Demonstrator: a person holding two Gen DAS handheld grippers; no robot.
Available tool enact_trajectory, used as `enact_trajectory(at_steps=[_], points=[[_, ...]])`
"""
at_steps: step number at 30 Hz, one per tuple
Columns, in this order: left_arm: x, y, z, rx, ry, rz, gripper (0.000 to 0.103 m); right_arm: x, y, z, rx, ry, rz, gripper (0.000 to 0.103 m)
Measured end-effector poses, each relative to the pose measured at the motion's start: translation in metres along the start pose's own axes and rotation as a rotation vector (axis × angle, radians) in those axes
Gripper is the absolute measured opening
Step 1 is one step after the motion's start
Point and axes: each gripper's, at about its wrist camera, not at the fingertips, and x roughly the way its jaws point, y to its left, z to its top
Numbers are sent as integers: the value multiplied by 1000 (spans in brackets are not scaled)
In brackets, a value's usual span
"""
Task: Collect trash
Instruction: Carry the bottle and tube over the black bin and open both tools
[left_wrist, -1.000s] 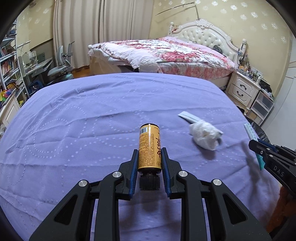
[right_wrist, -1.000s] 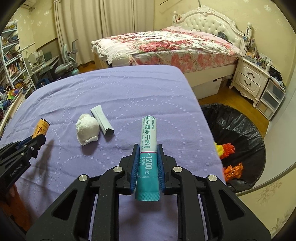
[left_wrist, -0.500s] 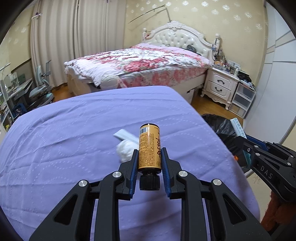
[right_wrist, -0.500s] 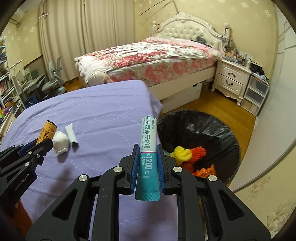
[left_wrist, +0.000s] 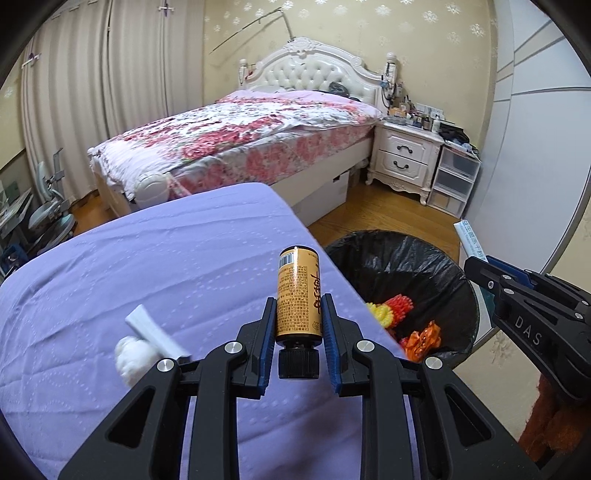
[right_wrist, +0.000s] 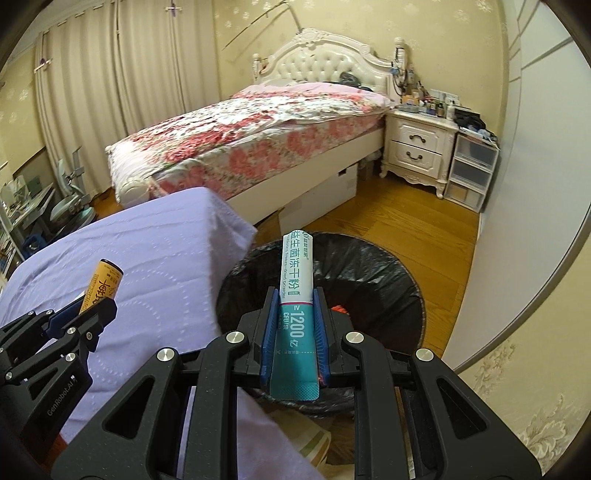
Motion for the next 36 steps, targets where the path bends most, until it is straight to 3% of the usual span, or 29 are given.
enact_trajectory(at_steps=[17, 31, 36], points=[[65, -45, 30, 73, 29, -7, 25, 53, -39, 8, 79, 55, -63, 19], [87, -60, 36, 107, 75, -2, 25, 76, -51, 11, 100, 84, -103, 20], [86, -61, 37, 110, 64, 7, 49, 76, -52, 11, 104, 79, -107, 25]])
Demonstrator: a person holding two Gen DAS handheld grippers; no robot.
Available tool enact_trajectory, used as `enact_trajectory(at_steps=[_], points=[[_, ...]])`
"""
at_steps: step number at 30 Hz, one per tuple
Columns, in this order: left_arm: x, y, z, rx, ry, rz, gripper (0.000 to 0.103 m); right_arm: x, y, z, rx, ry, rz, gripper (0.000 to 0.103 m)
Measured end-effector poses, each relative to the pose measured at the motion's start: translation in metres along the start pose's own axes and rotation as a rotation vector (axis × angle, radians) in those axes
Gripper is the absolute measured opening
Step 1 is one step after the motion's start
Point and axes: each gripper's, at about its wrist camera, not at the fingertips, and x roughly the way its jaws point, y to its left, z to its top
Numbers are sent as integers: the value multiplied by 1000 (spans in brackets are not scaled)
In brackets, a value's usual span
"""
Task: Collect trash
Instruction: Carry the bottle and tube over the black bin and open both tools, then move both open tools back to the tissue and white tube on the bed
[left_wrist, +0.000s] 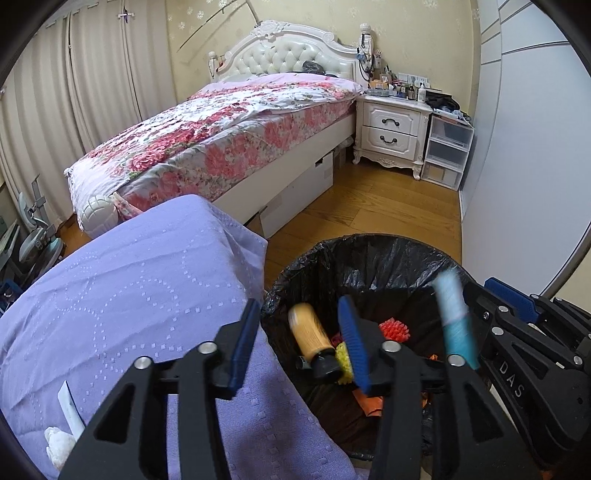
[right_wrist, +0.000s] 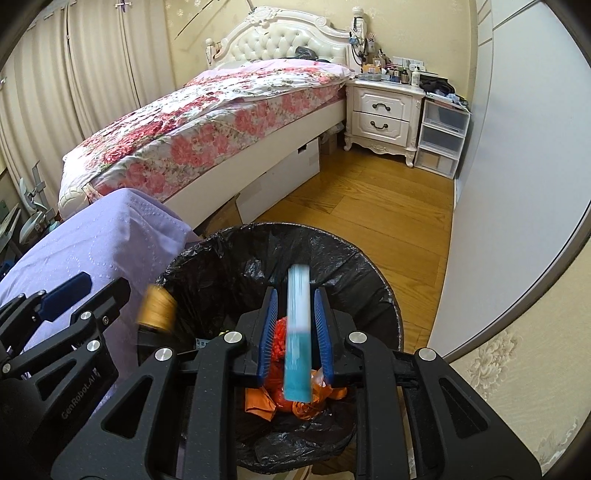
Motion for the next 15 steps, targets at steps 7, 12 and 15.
enact_trajectory(at_steps=[7, 12, 15], points=[[-4, 4, 1, -21, -7, 5, 68, -5, -4, -1, 10, -20, -23, 45], [-10, 9, 1, -38, -16, 8, 71, -12, -6, -1, 13, -32, -34, 55], [-14, 11, 1, -42, -25, 17, 72, -16, -6, -1, 12, -42, -41, 60]])
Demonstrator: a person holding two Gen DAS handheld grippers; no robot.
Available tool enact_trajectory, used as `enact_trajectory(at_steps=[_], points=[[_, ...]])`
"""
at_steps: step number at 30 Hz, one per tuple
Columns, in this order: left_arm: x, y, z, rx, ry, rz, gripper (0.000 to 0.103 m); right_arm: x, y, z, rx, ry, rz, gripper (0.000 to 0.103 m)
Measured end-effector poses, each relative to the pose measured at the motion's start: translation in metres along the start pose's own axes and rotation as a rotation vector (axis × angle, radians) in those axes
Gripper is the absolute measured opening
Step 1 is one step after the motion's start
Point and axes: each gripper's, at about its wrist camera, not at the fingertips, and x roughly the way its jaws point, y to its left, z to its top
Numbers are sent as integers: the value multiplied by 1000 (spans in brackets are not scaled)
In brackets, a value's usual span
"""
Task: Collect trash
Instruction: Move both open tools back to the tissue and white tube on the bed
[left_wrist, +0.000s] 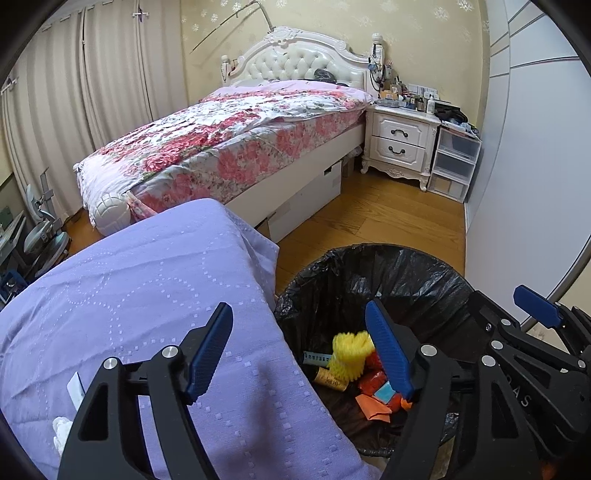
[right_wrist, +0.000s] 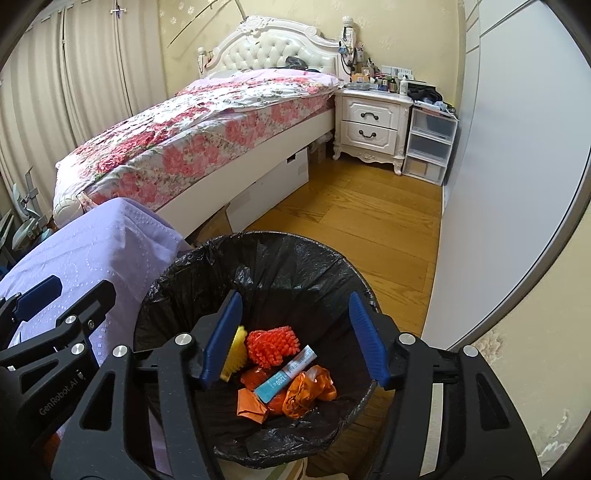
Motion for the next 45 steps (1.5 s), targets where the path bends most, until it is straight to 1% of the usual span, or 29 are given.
enact_trajectory(at_steps=[3, 4, 9, 14, 19, 23, 26, 31, 36, 41, 45], points=[[-4, 3, -1, -5, -4, 0, 72, -4, 0, 0, 2, -6, -3, 63], [-5, 4, -1, -7, -6, 2, 73, -6, 0, 0, 2, -9, -5, 68], [-13, 8, -1, -18, -19, 14, 74, -14, 3, 0, -5, -21, -8, 70], [-25, 13, -3, -26, -38, 28, 77, -23, 7, 0, -13, -37, -5, 77], [-36, 22, -8, -46, -44, 36, 77, -31, 13, 0, -21, -41, 6, 78], [-43, 31, -15, -65, -39, 60, 80, -38, 21, -5, -35, -41, 18, 79], [-47, 39, -24, -81, -31, 72, 80, -42, 28, -12, -44, -32, 32, 82], [-56, 51, -38, -100, -20, 91, 80, -46, 42, -25, -68, -9, 58, 82], [-70, 62, -50, -119, -29, 110, 80, -53, 58, -36, -92, 1, 91, 82], [-83, 81, -60, -140, -35, 141, 80, -61, 74, -44, -126, 5, 115, 82], [-88, 98, -70, -171, -24, 171, 80, -65, 88, -51, -152, 15, 139, 82]])
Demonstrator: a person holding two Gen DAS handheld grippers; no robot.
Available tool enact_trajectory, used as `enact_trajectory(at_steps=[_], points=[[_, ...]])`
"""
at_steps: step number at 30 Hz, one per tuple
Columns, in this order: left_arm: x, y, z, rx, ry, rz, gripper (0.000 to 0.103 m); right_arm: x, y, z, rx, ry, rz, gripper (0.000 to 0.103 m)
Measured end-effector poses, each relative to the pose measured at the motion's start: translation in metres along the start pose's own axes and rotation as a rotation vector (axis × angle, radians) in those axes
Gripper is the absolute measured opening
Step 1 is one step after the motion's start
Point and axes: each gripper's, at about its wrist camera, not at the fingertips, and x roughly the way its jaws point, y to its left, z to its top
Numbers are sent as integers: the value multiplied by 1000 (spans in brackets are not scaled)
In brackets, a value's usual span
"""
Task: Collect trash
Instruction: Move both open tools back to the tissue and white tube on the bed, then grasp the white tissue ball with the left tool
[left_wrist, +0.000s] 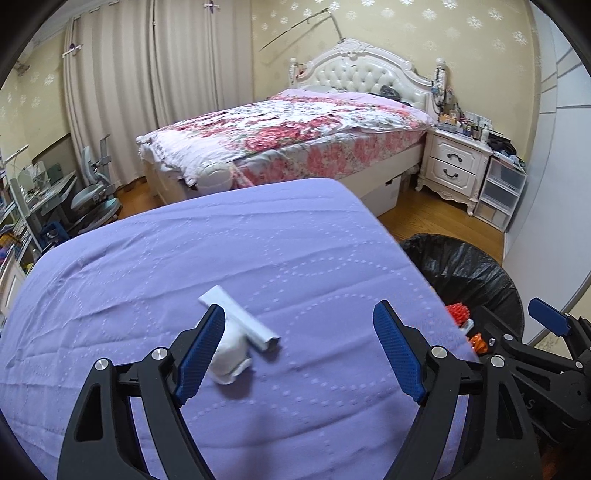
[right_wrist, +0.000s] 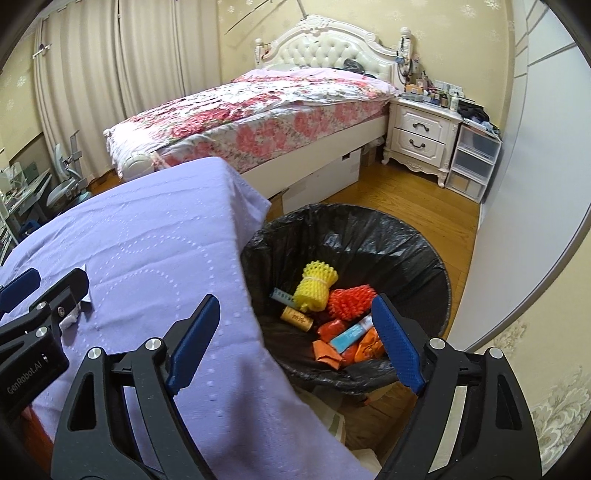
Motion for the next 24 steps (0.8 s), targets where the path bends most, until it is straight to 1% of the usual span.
enact_trajectory(at_steps=[10, 17, 22, 24], points=[[7, 50, -22, -87, 65, 67, 80, 1, 34, -7, -61, 16, 54, 82], [14, 56, -24, -99, 86, 73, 80, 4, 45, -8, -78, 24, 67, 82], [21, 50, -18, -73, 85, 66, 80, 6, 47, -7, -79, 27, 73, 82], [23, 49, -18, -62, 84, 66, 78, 6, 48, -7, -82, 27, 75, 82]])
